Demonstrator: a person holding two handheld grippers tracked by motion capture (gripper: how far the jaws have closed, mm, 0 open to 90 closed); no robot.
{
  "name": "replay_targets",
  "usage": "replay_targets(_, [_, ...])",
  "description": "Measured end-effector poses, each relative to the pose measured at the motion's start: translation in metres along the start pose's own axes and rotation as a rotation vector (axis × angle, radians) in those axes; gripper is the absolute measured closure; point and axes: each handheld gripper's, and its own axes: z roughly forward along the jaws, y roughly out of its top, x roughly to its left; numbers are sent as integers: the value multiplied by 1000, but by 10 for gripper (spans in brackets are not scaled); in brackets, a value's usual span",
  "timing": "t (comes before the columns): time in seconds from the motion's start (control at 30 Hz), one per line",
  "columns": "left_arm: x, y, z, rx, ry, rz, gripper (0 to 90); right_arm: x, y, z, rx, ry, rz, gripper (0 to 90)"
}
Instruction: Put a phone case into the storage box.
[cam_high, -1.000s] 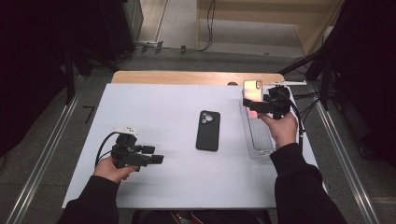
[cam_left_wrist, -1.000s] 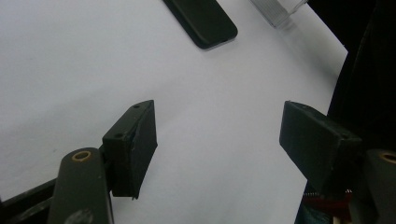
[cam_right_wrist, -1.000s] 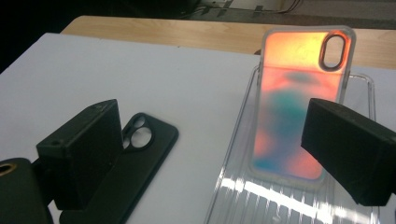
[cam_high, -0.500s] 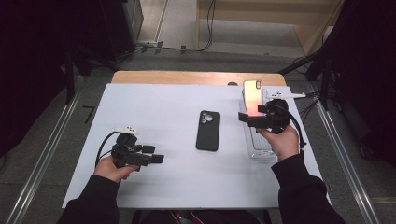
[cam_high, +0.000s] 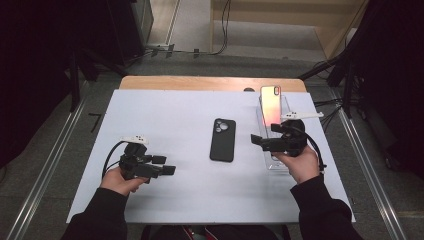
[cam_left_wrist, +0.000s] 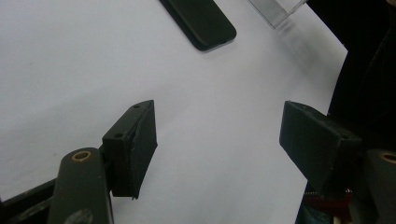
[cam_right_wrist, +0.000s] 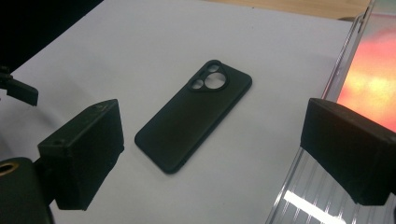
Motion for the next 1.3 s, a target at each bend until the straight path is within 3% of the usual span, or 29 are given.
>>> replay_targets(0.73, [-3, 0, 0, -1, -1, 8, 279, 24, -28, -1, 44, 67, -35, 46])
replay_targets(1.3, [-4, -2, 0, 1, 5, 7, 279, 31, -28, 5, 32, 44, -25, 46])
